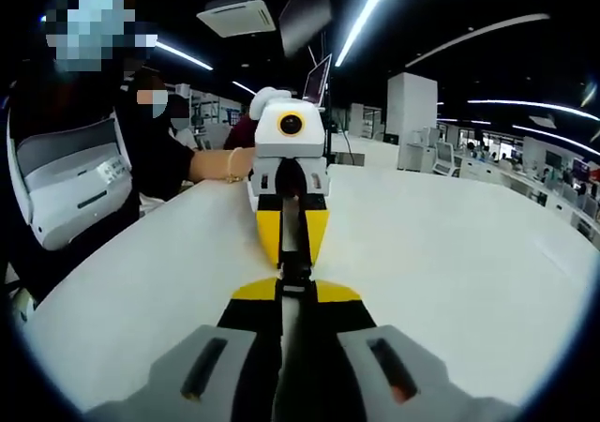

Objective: Snap the two parts of the plastic buckle together until the buckle closes and remains connected.

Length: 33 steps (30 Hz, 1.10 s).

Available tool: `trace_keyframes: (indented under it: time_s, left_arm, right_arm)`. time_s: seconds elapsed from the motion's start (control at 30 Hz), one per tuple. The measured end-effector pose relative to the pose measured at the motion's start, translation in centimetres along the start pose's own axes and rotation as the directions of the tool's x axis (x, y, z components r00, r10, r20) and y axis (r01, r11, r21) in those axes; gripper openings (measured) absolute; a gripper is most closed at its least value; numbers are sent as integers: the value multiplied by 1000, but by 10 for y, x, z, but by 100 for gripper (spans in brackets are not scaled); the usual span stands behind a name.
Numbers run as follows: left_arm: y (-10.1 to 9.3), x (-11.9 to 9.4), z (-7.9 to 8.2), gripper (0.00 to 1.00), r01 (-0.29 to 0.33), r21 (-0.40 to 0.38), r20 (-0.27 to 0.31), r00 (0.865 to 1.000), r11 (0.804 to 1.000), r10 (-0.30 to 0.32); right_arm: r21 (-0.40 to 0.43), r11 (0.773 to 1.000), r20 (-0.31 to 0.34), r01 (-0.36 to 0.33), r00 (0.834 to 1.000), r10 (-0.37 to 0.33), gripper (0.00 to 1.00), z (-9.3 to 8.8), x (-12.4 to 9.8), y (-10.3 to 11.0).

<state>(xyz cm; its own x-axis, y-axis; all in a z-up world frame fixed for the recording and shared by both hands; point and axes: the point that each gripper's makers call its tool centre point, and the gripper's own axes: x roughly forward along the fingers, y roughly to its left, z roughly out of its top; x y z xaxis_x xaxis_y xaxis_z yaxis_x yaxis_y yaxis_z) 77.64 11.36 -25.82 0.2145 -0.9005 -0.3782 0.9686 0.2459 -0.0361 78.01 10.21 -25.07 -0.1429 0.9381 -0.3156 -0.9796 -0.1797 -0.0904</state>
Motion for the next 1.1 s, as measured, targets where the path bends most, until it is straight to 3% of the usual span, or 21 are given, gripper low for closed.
trace_keyframes:
  time_s: [0.37,0.57,0.8,0.97,1.1]
  left_arm:
    - [-10,3,0,11,32,13,0,999,999,-32]
    - [-11,3,0,11,36,14,-1,999,999,-36]
    - [0,6,1,12,-43,2,-6,999,999,43]
    - [7,5,2,18,-83,-6,-16,996,997,83]
    - [10,3,1,18,-112,-10,-34,993,994,112]
  right_arm:
    - [-25,997,7,-73,997,74,10,0,-1,10]
    - [-24,997,7,-79,997,79,10,0,-2,11]
    - [24,1000,-8,10,1000,-10,12,-2,-5,-1]
    - [78,991,-36,105,994,-102,17,-5,-8,-11]
    - [91,987,-48,135,990,-131,17,-5,-7,-11]
